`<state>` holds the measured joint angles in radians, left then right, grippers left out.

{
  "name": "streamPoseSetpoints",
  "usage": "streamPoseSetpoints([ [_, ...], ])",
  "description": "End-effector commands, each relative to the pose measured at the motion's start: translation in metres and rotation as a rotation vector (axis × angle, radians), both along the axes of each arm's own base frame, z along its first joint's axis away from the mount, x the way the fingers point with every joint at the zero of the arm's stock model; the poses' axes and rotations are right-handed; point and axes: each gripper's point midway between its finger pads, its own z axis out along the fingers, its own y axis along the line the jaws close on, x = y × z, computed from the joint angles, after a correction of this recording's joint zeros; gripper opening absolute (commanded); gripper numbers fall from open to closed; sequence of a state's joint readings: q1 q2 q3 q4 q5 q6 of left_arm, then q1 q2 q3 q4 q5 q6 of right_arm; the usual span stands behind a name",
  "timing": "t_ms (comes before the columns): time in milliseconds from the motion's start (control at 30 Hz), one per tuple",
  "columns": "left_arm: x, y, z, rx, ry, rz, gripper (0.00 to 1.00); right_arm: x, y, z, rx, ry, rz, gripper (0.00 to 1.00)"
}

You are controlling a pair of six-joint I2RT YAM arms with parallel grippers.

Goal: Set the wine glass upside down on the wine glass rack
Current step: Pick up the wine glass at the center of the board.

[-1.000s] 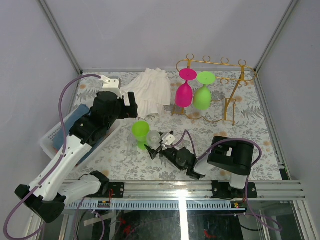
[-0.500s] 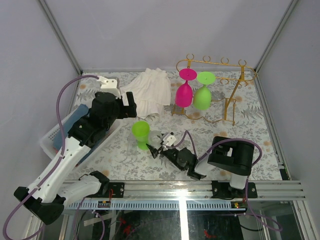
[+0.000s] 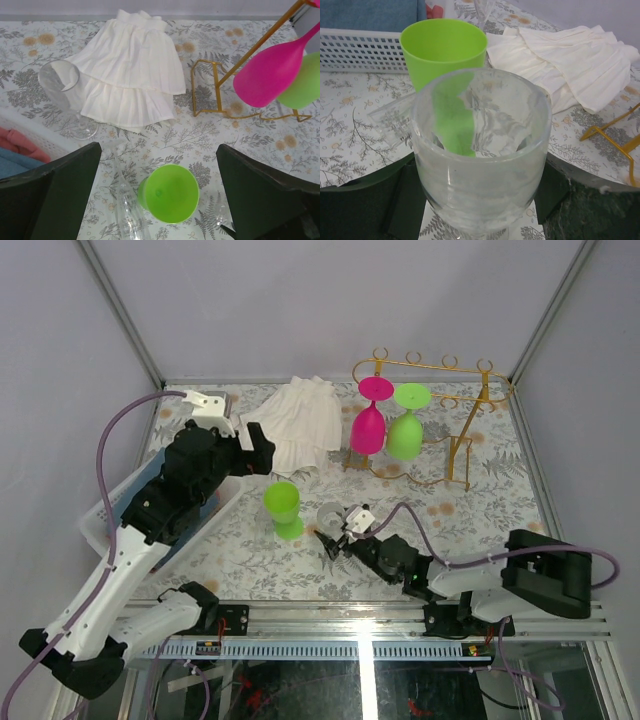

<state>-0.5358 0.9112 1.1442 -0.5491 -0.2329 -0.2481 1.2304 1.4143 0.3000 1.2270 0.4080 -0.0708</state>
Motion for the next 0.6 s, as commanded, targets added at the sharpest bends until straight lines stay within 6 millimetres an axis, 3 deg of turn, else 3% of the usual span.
streamPoseSetpoints([
  [0, 0.004, -0.02, 0.026, -0.025, -0.037, -0.104, 1.0, -0.002, -0.017, 0.001, -0.097, 0.021, -0.025, 0.15],
  [133, -0.001, -0.038, 0.032, -0.07, -0.016, -0.193, 1.0, -0.007, -0.033, -0.001, -0.158, 0.045, -0.03, 0.0],
  [367, -0.004, -0.048, 0.033, -0.151, -0.02, -0.219, 1.0, -0.009, -0.064, 0.033, -0.052, 0.039, -0.09, 0.0],
  [567, -0.021, -0.091, 0.025, -0.278, 0.047, -0.381, 1.0, -0.012, -0.089, 0.067, 0.107, 0.009, -0.127, 0.0],
])
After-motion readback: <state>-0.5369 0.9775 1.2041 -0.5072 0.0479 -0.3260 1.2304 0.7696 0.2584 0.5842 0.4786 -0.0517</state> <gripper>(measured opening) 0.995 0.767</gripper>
